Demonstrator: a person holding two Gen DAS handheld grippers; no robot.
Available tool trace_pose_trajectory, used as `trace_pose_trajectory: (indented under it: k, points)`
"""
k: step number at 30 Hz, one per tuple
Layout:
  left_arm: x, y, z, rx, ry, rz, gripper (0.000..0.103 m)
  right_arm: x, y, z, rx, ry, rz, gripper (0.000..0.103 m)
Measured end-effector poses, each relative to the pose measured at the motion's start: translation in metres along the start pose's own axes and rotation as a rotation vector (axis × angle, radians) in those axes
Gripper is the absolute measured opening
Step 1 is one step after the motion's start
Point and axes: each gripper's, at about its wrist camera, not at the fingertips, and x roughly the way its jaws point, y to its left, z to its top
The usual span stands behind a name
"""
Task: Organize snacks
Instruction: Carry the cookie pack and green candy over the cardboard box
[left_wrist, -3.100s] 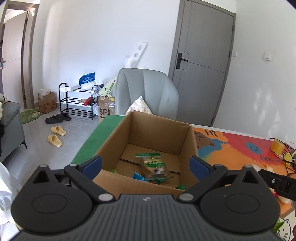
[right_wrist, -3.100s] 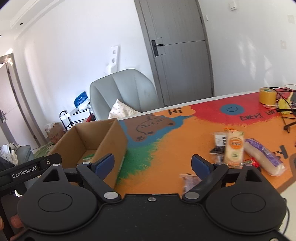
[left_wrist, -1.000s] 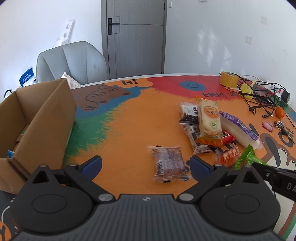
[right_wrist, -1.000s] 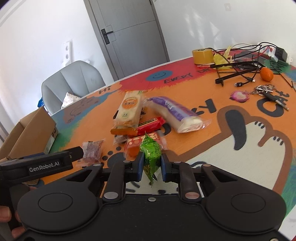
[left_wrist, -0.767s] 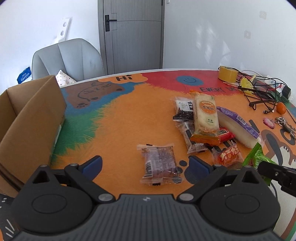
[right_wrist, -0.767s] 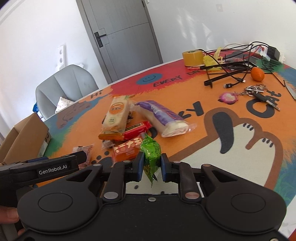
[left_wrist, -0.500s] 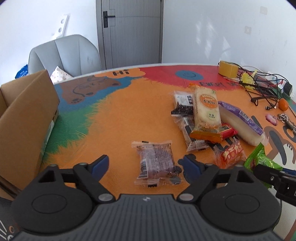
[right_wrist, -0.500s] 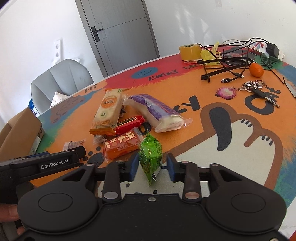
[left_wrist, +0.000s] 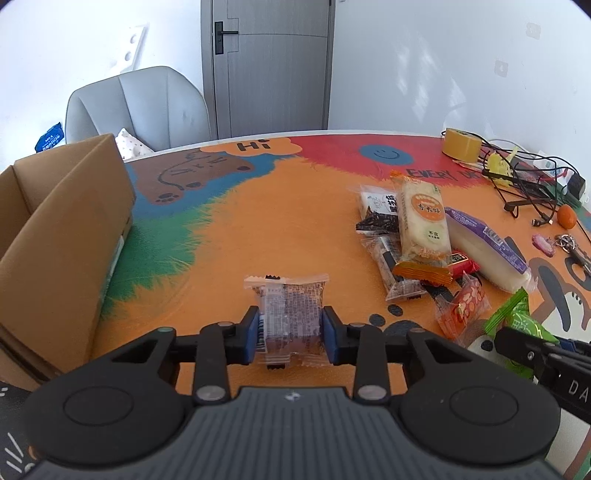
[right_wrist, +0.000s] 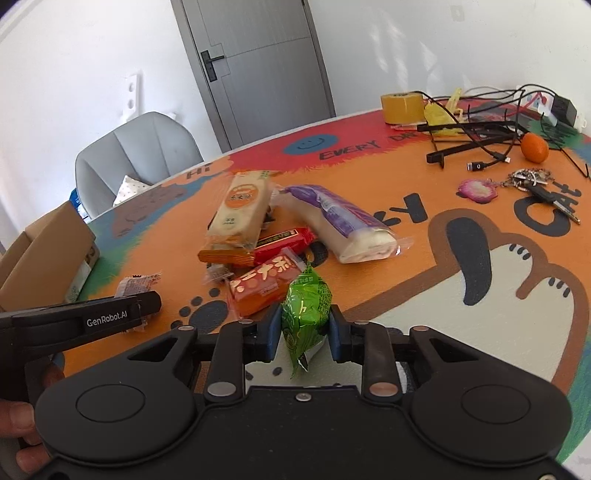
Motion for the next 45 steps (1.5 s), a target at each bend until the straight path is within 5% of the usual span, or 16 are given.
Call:
trace_pose_trajectory:
  k: [22,45]
  points:
    - [-0.067,0.051,0.019,-0.068,-0.145,0.047,0.033,-0.019,0.049,0.018,-0.041,-0.084,0.095,0.027]
    - [-0.108,0.162,0.034,-0.212,-0.234,0.204,0.033,-0.006,0.163,0.046,-0.200,-0.119,0.280,0.027]
